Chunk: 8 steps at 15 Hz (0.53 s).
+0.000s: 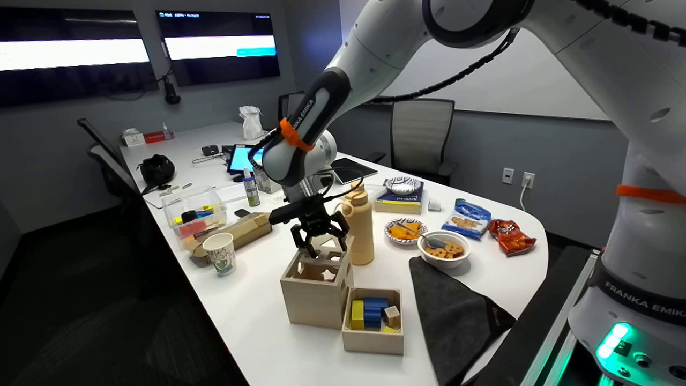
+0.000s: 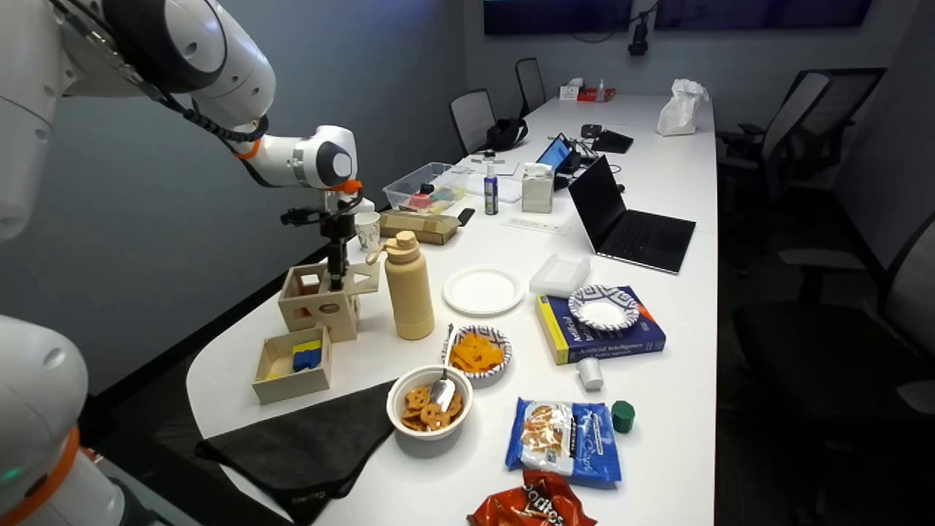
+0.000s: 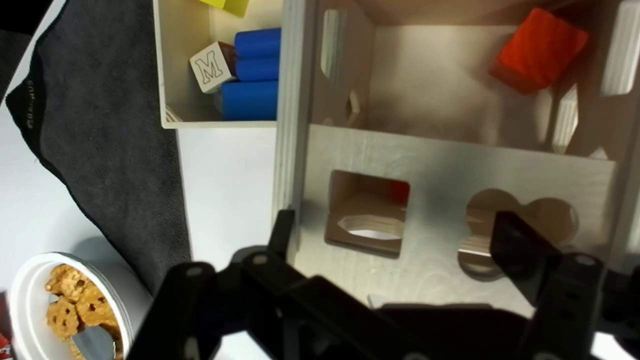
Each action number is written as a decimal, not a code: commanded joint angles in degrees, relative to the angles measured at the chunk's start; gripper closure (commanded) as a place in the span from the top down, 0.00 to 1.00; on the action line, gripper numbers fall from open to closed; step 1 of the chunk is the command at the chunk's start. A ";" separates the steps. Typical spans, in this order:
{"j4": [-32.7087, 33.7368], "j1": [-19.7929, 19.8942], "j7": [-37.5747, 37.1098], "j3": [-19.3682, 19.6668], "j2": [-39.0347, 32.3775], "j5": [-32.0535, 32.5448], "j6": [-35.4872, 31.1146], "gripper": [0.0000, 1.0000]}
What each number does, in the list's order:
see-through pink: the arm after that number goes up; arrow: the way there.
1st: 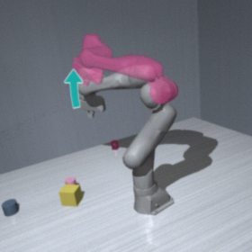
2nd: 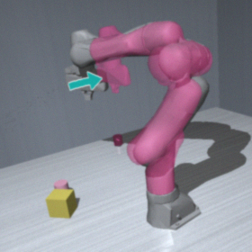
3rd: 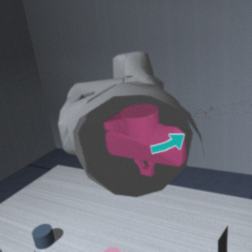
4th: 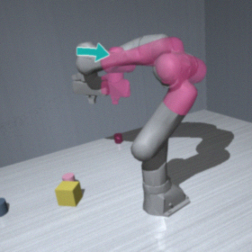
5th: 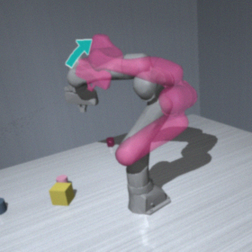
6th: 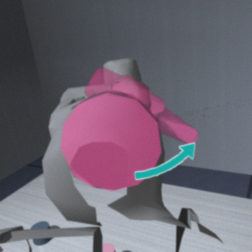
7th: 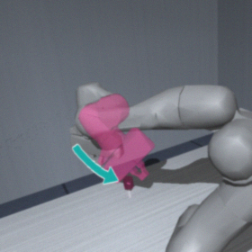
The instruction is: Open the wooden object
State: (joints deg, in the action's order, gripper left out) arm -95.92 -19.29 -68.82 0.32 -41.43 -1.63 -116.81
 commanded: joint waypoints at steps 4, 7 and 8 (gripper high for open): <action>-0.65 0.24 1.35 -1.20 1.77 0.79 0.55 1.00; -1.84 -0.42 0.86 -1.46 3.80 1.16 0.60 1.00; -2.22 -0.47 1.07 -1.65 4.53 1.14 0.47 1.00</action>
State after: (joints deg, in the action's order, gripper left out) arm -95.98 -19.61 -68.01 -0.61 -40.28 -1.50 -116.80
